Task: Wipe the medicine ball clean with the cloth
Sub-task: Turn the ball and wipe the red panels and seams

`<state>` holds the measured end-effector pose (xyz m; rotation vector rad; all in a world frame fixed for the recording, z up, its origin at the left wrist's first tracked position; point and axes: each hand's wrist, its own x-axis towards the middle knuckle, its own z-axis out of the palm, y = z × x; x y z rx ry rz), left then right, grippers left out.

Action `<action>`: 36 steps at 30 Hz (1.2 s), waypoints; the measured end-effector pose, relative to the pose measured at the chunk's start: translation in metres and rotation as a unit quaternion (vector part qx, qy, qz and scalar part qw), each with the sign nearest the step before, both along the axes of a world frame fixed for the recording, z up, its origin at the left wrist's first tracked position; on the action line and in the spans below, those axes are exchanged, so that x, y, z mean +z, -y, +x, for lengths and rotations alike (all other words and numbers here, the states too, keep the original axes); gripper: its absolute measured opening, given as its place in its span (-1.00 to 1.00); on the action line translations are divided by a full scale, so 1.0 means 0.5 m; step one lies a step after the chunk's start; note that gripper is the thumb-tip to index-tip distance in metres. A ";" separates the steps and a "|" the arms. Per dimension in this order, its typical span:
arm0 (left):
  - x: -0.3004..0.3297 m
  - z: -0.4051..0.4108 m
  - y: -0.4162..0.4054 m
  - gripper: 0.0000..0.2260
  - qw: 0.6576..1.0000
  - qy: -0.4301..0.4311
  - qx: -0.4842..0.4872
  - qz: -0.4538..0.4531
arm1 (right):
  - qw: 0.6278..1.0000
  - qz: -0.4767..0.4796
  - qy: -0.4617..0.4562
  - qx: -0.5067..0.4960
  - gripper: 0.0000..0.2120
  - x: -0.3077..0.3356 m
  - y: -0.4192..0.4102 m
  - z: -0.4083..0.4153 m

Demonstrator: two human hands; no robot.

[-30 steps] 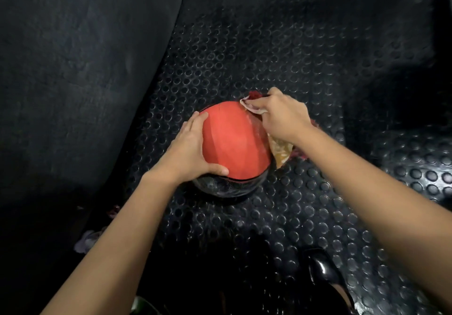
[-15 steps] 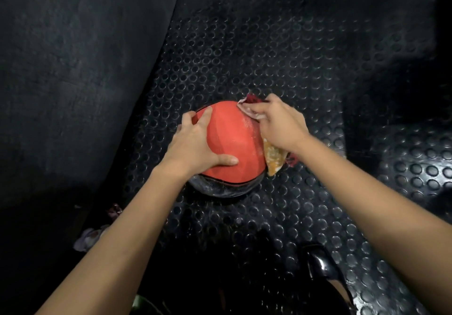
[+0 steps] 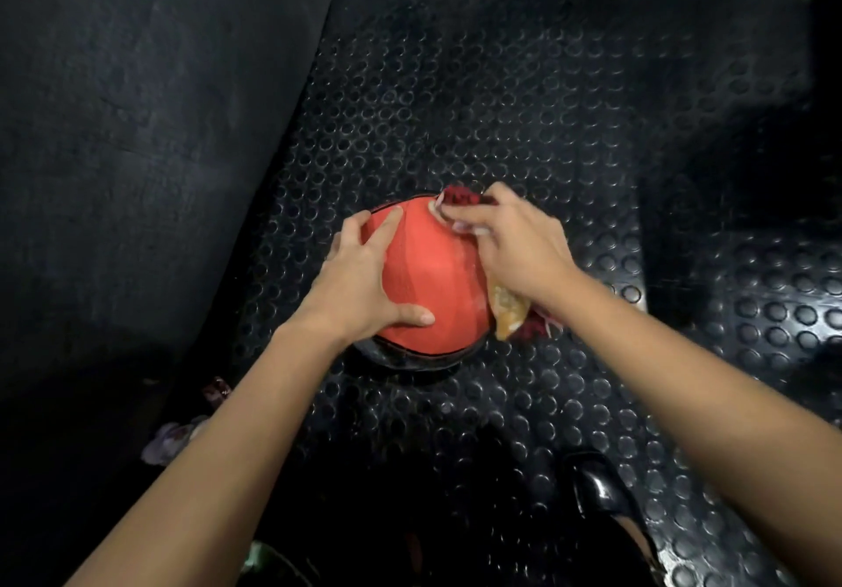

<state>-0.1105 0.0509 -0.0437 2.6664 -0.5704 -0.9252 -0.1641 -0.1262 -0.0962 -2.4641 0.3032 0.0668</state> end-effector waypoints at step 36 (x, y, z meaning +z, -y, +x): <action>0.000 0.013 0.007 0.11 1.000 0.010 0.011 0.008 | 0.998 -0.009 -0.001 -0.061 -0.61 0.003 -0.039 -0.045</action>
